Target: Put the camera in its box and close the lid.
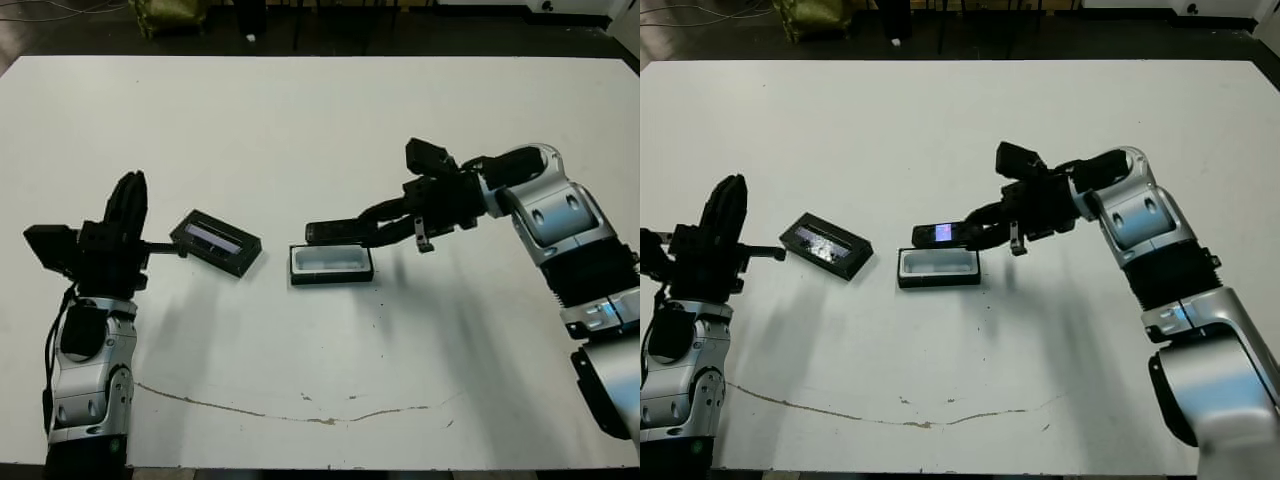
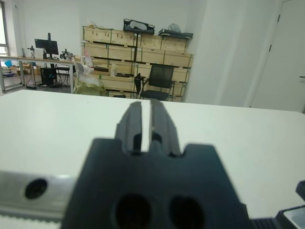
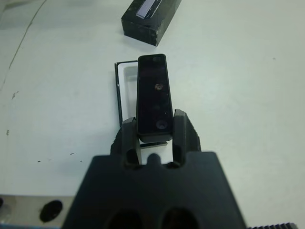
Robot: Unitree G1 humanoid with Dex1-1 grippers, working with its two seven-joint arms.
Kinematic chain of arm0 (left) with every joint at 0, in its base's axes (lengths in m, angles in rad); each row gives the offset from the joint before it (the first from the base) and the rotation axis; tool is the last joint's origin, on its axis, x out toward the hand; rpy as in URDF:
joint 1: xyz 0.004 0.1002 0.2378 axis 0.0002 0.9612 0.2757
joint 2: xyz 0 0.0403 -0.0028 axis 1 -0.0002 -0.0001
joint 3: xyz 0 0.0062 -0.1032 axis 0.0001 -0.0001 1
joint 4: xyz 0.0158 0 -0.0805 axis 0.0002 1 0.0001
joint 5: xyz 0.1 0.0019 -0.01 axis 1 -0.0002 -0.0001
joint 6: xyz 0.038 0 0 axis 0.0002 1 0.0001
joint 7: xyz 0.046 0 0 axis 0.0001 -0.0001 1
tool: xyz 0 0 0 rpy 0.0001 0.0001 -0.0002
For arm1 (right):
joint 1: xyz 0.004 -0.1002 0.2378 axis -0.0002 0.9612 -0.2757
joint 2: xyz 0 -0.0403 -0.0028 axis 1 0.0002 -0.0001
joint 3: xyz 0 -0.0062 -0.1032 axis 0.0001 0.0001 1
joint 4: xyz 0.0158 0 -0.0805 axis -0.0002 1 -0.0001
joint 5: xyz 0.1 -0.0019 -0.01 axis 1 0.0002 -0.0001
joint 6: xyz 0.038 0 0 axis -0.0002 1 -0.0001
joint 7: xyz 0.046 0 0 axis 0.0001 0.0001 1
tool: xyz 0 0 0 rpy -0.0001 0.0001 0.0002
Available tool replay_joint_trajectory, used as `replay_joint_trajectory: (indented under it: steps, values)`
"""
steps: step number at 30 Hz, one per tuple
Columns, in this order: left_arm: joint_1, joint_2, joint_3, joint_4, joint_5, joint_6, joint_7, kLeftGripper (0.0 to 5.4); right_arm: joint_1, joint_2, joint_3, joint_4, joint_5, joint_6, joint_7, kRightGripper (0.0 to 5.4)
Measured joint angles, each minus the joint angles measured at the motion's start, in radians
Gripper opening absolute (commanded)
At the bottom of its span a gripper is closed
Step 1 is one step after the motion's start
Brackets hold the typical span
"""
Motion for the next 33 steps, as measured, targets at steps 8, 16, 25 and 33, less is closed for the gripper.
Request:
replay_joint_trajectory:
  steps: [8,16,25,33]
  values:
    - [0.001,0.0,0.0,0.0,0.001,0.0,0.002,0.0,-0.001,0.002,0.004,0.005,-0.008,-0.017,0.024,0.17]
    - [0.001,0.0,0.0,0.001,-0.008,0.0,-0.004,0.0,-0.005,0.002,0.012,0.006,-0.018,-0.017,0.036,0.17]
    - [0.003,0.0,0.0,0.0,-0.004,0.001,-0.003,0.0,-0.005,0.006,0.022,0.006,-0.028,-0.037,0.048,0.17]
    - [0.004,0.0,0.0,0.004,-0.004,-0.005,-0.004,0.0,-0.013,0.029,0.03,0.04,-0.043,-0.049,0.053,0.17]
